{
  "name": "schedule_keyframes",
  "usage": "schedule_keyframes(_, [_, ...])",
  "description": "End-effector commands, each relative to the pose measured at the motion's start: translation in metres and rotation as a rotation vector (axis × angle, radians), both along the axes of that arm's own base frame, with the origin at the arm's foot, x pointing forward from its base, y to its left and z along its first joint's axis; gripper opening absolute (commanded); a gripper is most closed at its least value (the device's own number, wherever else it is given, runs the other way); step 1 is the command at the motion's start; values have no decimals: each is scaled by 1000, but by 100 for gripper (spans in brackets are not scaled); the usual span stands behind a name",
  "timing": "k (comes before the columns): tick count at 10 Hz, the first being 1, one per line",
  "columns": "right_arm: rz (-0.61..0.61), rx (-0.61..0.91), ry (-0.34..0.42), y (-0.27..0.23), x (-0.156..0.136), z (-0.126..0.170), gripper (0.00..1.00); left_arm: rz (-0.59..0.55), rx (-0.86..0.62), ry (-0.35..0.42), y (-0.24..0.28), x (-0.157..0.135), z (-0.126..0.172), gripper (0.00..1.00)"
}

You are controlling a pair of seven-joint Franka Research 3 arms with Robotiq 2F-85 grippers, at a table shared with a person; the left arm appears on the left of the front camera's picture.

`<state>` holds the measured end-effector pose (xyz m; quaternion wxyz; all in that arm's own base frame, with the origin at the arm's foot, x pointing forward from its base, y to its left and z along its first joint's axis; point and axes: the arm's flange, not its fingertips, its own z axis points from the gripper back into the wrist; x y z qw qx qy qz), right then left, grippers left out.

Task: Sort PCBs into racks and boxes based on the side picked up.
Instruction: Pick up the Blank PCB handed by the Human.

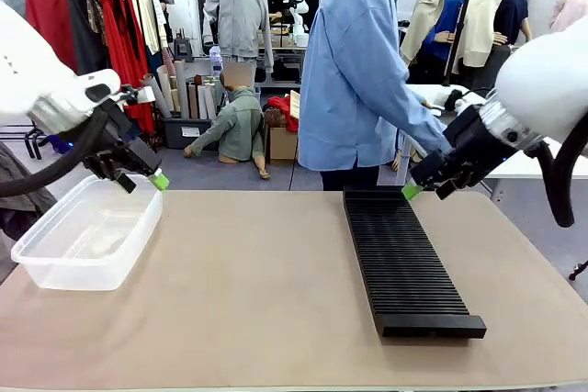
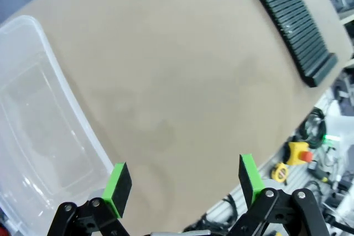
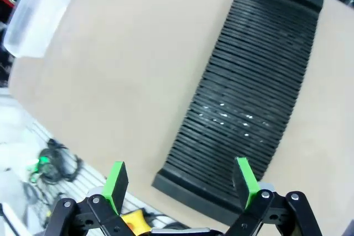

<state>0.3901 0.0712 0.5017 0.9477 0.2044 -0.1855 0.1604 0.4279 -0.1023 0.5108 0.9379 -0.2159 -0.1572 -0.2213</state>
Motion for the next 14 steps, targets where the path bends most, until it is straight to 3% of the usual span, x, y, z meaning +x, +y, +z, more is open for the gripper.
schedule_keyframes(1, [28,208,41,-25,1,10,100,-24,-126,55,23,4,13,100])
schedule_keyframes(3, [14,303,54,-45,1,10,100,-8,-315,77,52,8,18,100])
schedule_keyframes(8, [79,611,64,-117,6,-5,100,112,-587,76,143,2,7,100])
schedule_keyframes(12, [110,874,100,-163,21,-35,100,163,-714,7,194,-6,-14,100])
schedule_keyframes(14, [118,923,103,-166,16,-33,100,163,-760,-18,200,-3,-25,100])
